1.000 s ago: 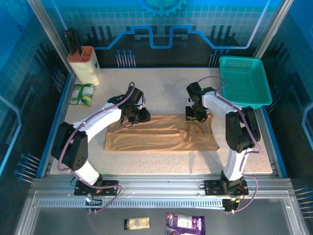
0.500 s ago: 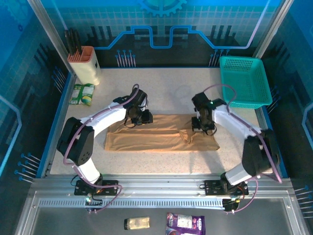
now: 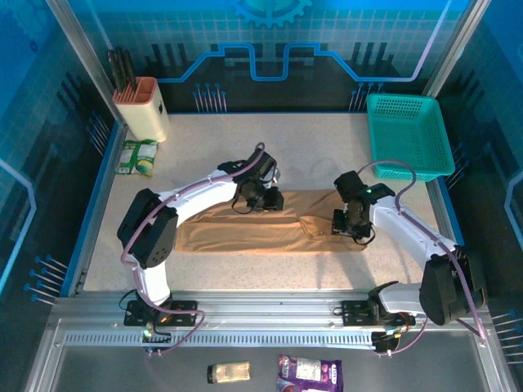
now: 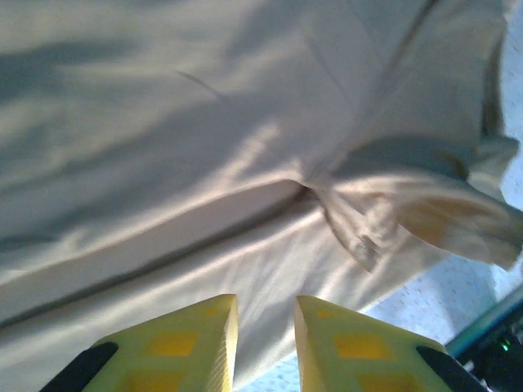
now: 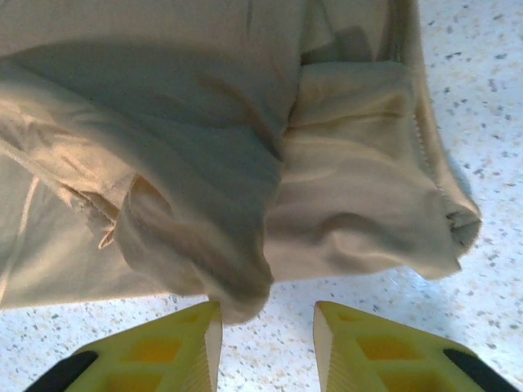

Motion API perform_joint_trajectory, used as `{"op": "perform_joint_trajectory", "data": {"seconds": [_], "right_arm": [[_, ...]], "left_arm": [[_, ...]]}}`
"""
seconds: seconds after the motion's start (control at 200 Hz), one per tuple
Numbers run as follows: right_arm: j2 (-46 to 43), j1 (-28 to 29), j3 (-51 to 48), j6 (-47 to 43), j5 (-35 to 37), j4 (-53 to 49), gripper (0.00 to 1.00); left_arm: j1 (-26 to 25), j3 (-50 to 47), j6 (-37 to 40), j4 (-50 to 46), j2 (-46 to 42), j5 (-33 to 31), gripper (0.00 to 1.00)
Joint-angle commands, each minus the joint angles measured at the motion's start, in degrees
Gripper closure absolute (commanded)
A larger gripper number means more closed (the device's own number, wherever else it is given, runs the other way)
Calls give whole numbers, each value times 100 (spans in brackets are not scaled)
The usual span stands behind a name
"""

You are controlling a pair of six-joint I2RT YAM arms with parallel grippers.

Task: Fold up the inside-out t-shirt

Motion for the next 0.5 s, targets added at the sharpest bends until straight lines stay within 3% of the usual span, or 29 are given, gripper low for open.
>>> {"op": "perform_joint_trajectory", "data": {"seconds": [0.0,0.11,0.21,0.275,0.495], "right_arm": [[164,-130,-273,54,-369,522,60],[202,-320,-507,18,-619,905,65],[186,-501,-684,-32,-772,1191,89],[194,-578,-710,-93,-853,1260,98],[114,-710,-696,-296,-961,1201,100]], "left_arm": [[-348,242,-247,65,308,378,74],[-652,440,-500,177,630,492,73],[-870,670,-636,86,919,414,71],[-981,803,-725,-8,1065,350,69],[-1183,961,-1101,92,1369,277,68]]}}
